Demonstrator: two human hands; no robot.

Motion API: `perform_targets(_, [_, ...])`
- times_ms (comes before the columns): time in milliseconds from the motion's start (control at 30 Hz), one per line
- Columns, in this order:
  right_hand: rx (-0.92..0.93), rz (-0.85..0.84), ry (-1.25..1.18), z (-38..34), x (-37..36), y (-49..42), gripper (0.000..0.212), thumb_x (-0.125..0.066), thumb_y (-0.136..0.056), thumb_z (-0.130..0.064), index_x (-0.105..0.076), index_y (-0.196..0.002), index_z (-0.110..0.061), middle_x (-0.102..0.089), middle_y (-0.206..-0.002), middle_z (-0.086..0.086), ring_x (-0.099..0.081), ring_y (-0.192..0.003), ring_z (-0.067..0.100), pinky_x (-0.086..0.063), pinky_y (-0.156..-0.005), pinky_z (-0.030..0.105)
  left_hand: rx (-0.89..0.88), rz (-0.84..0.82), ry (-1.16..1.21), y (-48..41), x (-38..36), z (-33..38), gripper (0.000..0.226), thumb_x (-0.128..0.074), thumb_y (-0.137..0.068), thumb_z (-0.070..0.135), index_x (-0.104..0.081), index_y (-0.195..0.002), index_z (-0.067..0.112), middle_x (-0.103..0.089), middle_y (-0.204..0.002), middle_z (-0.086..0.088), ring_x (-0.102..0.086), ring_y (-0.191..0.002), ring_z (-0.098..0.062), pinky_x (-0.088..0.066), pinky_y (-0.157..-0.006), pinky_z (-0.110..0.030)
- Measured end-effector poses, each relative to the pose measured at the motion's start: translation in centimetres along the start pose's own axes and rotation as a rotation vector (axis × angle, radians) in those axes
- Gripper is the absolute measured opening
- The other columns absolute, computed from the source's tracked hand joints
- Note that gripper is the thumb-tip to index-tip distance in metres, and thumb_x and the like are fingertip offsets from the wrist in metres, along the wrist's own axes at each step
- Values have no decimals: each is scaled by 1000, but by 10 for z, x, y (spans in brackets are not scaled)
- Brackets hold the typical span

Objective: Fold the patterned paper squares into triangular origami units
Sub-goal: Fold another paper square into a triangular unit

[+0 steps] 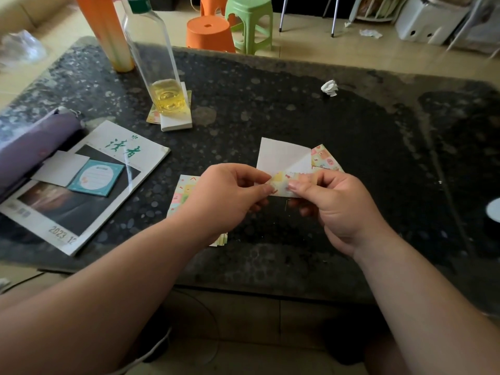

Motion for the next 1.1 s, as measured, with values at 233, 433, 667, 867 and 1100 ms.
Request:
perform_targets(233, [1, 110, -56, 0, 5, 0, 32, -80, -87, -7, -59, -111, -14, -78, -90, 8, -73, -66, 19, -53, -53, 26, 8, 35, 72, 1, 3, 2, 28, -78, -87, 6, -53, -99, 11, -75, -74, -9, -74, -73, -31, -62, -77, -51])
perform_targets(433, [-45, 79, -93, 3, 1, -1, 40, -79, -88, -7, -56, -117, -21, -79, -91, 7, -74, -67, 20, -54, -53, 26, 39, 44, 81, -1, 5, -2, 22, -77, -89, 8, -58, -100, 10, -76, -76, -10, -73, -70, -27, -62, -74, -46])
perform_targets(667, [-94, -13, -99, 7, -7, 0, 27, -75, -90, -4, -64, -113, -13, -80, -92, 7, -76, -72, 20, -54, -53, 24, 78, 51, 105, -2, 3, -10, 8, -75, -89, 5, -68, -89, 10, -73, -71, -6, -68, -69, -21, -61, -82, -49])
perform_targets(867, [-73, -34, -124, 3, -8, 1, 25, -78, -85, -7, -68, -108, -11, -80, -90, 8, -76, -70, 20, -56, -52, 21, 53, -37, 166, 2, -5, -4, 5, -80, -85, 15, -77, -84, 11, -72, -75, -5, -64, -72, -18, -54, -74, -36])
perform_targets(1100, [-94, -1, -159, -4, 4, 1, 24, -74, -88, -1, -66, -109, -10, -79, -91, 12, -76, -70, 22, -59, -54, 23, 179, -40, 381, 0, -5, -10, 16, -58, -101, 7, -71, -108, 2, -75, -88, -14, -68, -68, -19, -57, -64, -30])
Point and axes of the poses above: each hand's wrist, its own y-axis away from the middle knuckle, its own x-axis out of the back of the hand, z = x × y, the point moved 9 cm from there along -y, towards the middle knuckle
